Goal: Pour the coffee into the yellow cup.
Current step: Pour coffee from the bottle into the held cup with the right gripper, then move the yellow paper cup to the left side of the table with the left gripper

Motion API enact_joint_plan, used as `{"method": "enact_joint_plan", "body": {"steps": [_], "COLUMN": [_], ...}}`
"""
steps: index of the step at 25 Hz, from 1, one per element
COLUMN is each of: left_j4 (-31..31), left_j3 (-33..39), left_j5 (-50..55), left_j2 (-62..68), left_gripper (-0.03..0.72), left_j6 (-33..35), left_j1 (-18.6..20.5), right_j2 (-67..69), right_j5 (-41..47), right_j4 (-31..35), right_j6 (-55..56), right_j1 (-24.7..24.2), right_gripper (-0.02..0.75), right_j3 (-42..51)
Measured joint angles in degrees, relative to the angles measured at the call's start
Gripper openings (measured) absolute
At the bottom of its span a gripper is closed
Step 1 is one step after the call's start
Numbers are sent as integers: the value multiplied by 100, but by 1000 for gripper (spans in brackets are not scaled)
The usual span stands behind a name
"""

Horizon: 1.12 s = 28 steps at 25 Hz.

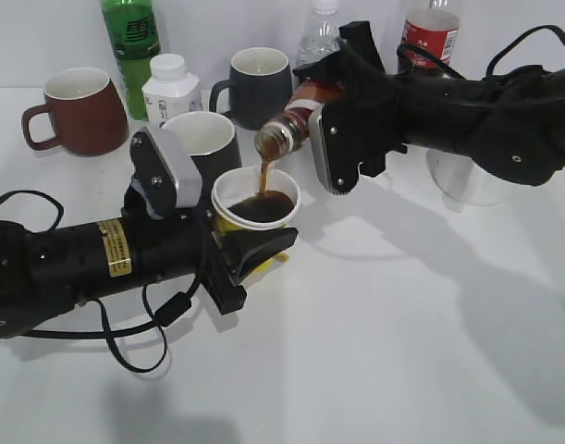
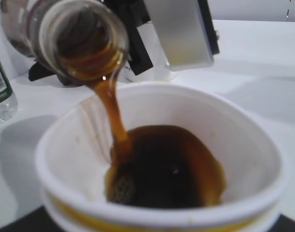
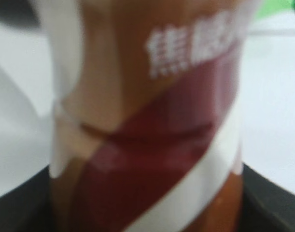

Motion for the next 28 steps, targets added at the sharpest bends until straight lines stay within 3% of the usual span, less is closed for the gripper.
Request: {"method": "enact_joint_plan", "body": {"steps": [9,19,28], "left_j4": [-219,-961,-1829], "left_j3": [71,682,1406], "left_j5": [-439,-787,-834], "left_j2": [0,-320,-1281], "left_gripper": [400,400,400], "left_j6": [0,0,0], "left_j1": [0,58,452], "right_j2": [-11,-150,-150], "right_j5": [-16,-49,-170], "right_j4": [-147,-444,935], "right_j6": [1700,5484,7008], "right_j1": [0,0,0], "right_gripper": [503,503,503], "right_j3": [139,179,179]}}
